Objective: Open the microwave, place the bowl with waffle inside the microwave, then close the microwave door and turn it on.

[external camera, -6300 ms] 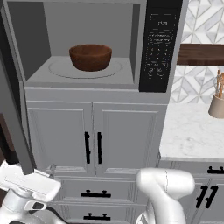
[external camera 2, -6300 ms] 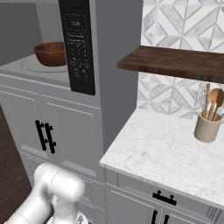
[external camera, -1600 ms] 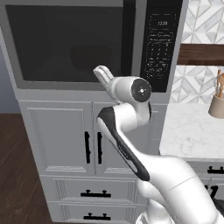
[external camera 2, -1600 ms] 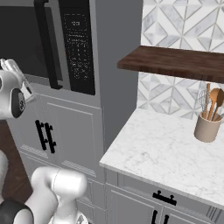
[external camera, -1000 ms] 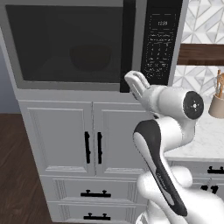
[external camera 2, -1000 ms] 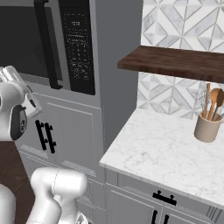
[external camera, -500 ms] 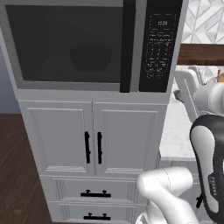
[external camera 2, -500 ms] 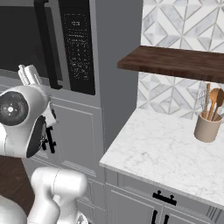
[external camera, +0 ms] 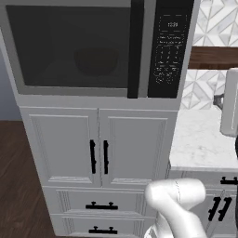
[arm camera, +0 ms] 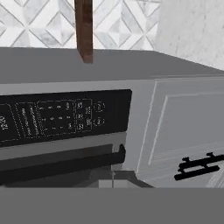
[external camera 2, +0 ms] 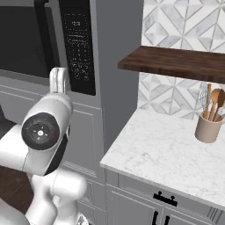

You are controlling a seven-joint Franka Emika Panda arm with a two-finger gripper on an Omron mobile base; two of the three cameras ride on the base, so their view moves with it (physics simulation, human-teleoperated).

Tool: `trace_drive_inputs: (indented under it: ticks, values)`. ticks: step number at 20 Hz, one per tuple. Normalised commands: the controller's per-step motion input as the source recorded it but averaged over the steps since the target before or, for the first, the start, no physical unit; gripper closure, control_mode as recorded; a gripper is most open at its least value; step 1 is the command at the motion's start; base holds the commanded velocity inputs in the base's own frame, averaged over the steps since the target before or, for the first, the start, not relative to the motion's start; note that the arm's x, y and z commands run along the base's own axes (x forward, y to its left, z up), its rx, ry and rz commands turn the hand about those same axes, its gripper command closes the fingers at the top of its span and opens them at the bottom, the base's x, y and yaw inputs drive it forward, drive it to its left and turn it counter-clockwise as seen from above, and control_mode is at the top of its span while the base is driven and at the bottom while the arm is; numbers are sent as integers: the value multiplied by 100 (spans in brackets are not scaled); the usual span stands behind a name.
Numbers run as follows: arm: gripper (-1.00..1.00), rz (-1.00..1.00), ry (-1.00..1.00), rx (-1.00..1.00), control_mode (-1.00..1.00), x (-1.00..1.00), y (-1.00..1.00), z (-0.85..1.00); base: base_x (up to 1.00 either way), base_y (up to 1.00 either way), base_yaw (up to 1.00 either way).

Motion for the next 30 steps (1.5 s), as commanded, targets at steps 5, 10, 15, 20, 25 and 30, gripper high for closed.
trace_drive_inputs:
  ticks: [5, 10, 15, 20, 25, 30]
  values:
    - [100, -19, -15, 24, -100, 0, 6, 5, 0, 0, 0]
    - [100, -18, -2, 13, -100, 0, 20, 0, 0, 0, 0]
    - [100, -1, 1, 5, -100, 6, 7, 5, 0, 0, 0]
    - [100, 2, 16, 0, -100, 28, 0, 1, 0, 0, 0]
    - [100, 0, 16, 0, -100, 54, 1, 0, 0, 0, 0]
    - [100, 0, 1, 2, -100, 46, 0, 0, 0, 0, 0]
